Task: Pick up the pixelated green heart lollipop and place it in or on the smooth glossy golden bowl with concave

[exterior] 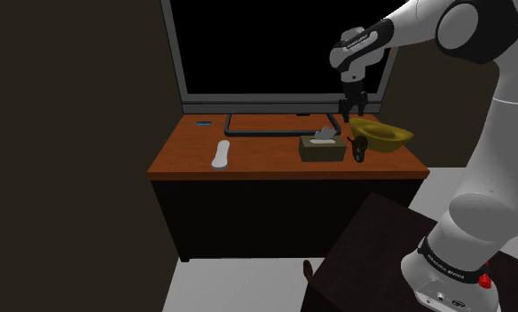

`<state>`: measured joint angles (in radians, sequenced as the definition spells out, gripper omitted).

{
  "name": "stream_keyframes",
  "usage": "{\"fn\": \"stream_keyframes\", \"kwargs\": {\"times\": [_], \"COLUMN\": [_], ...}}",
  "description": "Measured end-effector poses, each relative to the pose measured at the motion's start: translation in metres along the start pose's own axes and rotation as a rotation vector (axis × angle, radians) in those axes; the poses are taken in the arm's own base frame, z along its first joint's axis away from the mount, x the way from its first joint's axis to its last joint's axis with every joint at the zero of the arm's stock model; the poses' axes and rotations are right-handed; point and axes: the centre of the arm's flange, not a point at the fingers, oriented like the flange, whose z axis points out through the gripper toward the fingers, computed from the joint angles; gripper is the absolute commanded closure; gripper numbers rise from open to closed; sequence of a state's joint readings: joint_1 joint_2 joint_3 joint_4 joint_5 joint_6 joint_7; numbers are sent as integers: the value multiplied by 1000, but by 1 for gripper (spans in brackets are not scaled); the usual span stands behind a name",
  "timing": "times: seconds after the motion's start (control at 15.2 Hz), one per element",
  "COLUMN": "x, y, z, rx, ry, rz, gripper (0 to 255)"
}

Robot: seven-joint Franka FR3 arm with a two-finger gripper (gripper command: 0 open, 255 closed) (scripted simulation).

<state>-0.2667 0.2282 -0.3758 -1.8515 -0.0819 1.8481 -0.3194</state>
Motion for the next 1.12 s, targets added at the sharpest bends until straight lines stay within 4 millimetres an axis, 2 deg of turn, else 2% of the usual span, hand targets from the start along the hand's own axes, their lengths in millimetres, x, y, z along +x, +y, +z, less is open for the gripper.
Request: {"fn": "stream_keyframes", "kwargs": {"times": [0.2,0.26,0.73,1.12], "x": [24,26,29,29], "y": [-1,-4,-5,-6], "z": [-30,-31,0,3], "rx": [-14,-17,-18,-18], "ry": [-16,-18,-22,-21], "rz": [6,6,8,7], "gripper": [0,0,0,0]}}
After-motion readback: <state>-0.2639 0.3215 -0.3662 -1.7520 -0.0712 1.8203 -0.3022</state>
